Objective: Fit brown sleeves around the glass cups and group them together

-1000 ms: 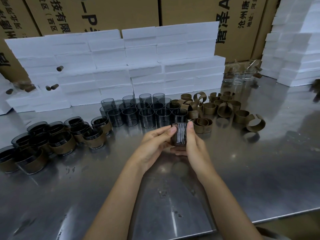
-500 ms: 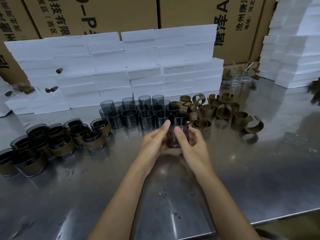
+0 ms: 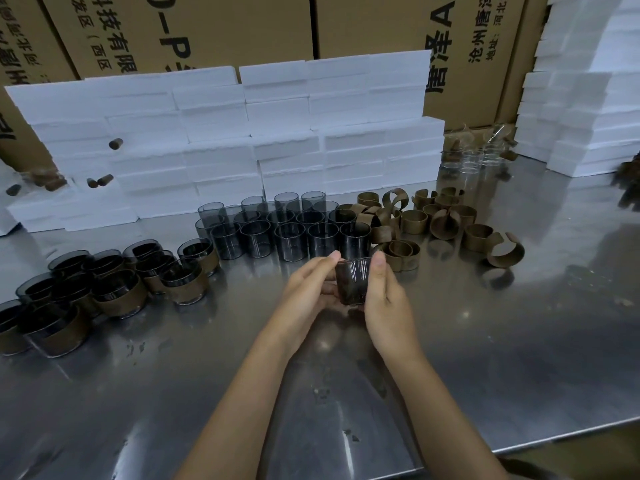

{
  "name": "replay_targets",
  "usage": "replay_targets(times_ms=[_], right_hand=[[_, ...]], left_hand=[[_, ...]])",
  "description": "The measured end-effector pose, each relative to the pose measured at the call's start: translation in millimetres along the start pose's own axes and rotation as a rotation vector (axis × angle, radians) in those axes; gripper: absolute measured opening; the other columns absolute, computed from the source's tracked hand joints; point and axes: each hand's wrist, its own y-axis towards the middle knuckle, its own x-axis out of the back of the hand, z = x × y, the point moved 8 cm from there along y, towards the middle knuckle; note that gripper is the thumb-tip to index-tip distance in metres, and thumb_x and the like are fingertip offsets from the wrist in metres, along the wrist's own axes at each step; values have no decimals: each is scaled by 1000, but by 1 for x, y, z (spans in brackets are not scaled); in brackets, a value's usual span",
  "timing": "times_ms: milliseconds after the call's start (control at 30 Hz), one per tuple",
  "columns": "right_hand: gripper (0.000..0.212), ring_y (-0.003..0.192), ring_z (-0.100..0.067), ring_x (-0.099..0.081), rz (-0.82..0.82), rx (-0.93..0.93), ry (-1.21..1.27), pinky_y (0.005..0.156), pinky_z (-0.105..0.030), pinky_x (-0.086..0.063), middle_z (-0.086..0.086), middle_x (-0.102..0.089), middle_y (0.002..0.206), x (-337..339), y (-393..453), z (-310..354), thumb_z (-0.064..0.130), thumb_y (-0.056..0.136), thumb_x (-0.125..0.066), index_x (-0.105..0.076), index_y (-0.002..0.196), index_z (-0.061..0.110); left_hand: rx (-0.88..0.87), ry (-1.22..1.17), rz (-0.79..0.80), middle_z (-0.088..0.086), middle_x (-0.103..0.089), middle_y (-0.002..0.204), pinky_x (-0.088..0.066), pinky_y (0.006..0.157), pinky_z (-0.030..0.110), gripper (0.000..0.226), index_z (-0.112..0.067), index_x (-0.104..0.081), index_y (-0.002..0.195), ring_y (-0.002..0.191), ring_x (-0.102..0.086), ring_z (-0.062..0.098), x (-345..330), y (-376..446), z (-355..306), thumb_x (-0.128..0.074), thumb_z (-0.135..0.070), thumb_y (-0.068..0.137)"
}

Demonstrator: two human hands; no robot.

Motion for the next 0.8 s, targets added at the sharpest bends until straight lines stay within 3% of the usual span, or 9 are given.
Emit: replay_targets(times_ms=[67,133,200,267,400,500,600,800], right_hand=[[82,121,-7,-62,3,-19,25,103,-26,-50,0,-71,124,1,1,-2,71,90,-19,-64,131,15],[72,120,-18,-65,-4,-38,71,105,-46,-51,-4,-71,126,2,0,-2,65,97,-21,-64,133,20],[53,105,-14,-72,-4,-47,161,91,-41,-60,0,-73,119,3,2,-2,56,104,-30,-64,131,25],[52,94,-19,-77,34,-139,347,78,-33,-63,-6,-76,114,2,4,-7,54,100,-43,-63,131,18],[60,102,-25,-76,114,-269,625,82,-28,-62,-13,-78,108,-3,3,-11,54,88,-53,-69,119,5],[52,105,-26,-75,129,-273,636,85,-29,-62,-15,-78,111,-5,4,-15,48,97,-52,-69,120,5],[42,105,-27,-75,125,-249,618,87,-31,-61,-15,-77,111,-3,4,-15,38,105,-48,-71,118,5],[34,104,-26,-75,165,-227,516,85,-29,-60,-15,-78,108,-8,-1,-7,35,98,-61,-75,115,8]], left_hand=[[-19,2,-10,10,-78,92,-61,66,32,22,-14,-78,96,77,-73,18,2,0,0,-61,-27,102],[-53,-7,-2,13,-78,99,-61,68,32,21,-14,-78,103,84,-73,22,3,0,-2,-58,-19,103],[-105,-33,15,11,-78,106,-60,73,27,22,-15,-77,109,92,-75,19,2,0,-8,-57,-10,102],[-167,-65,62,7,-77,116,-57,84,23,28,-16,-74,116,106,-73,16,0,-1,-14,-59,-1,97],[-224,12,155,-1,-70,133,-49,106,24,49,-18,-65,134,130,-61,12,-7,-5,-17,-69,2,90],[-239,49,150,-3,-70,133,-49,104,20,54,-17,-60,137,128,-62,11,-6,-6,-18,-73,0,88],[-251,98,137,-5,-70,130,-49,105,23,62,-21,-59,132,124,-64,10,-6,-6,-17,-84,-16,76],[-230,-38,-7,1,-66,101,-53,83,26,44,-14,-58,104,97,-65,13,8,-3,-18,-89,-22,75]])
